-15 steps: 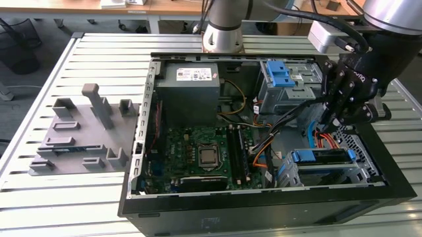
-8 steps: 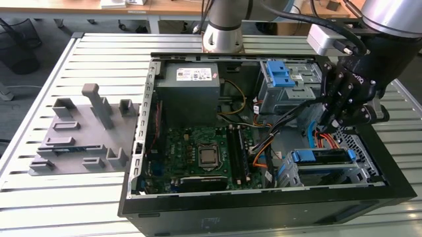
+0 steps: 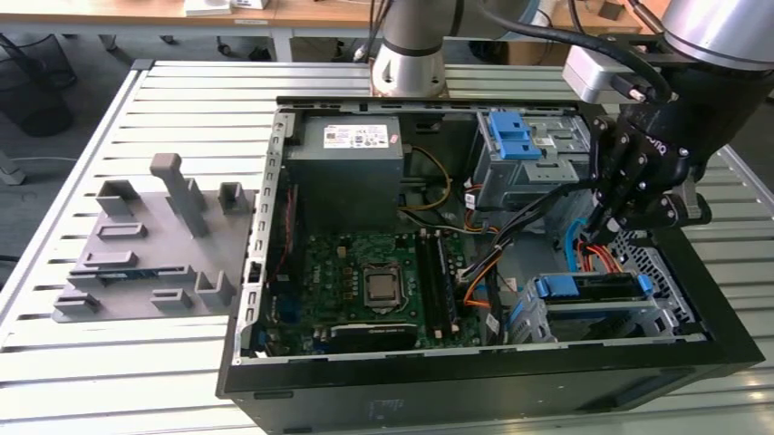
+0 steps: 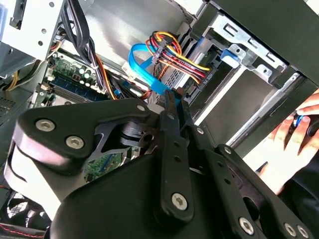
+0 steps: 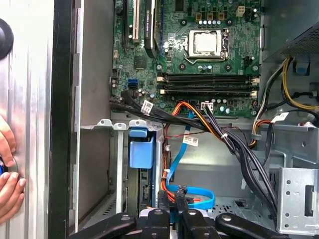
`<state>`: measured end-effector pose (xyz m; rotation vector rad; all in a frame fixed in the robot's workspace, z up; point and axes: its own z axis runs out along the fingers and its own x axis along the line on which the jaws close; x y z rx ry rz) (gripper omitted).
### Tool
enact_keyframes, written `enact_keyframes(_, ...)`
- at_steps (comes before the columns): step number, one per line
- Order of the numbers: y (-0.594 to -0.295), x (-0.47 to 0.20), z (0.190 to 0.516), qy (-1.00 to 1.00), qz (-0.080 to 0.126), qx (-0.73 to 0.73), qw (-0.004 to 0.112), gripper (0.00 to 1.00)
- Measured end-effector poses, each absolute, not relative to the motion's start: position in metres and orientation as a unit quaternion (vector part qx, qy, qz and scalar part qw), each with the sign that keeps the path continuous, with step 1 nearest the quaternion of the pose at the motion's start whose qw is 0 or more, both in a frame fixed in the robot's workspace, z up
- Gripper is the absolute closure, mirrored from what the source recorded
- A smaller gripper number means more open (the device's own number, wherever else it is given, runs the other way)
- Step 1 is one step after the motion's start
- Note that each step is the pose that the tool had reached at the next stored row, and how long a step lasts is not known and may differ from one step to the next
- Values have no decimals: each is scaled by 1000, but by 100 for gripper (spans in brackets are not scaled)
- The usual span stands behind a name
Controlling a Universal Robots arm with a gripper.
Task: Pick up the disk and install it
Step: 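Insert the second disk wire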
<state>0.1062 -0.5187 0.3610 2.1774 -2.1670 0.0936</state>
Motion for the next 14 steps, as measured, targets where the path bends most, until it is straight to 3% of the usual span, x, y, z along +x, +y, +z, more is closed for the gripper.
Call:
enact_keyframes(5, -520, 106, 361, -705, 10, 709, 12, 83)
enact_keyframes(14, -532, 104, 352, -705, 13, 709, 9, 83)
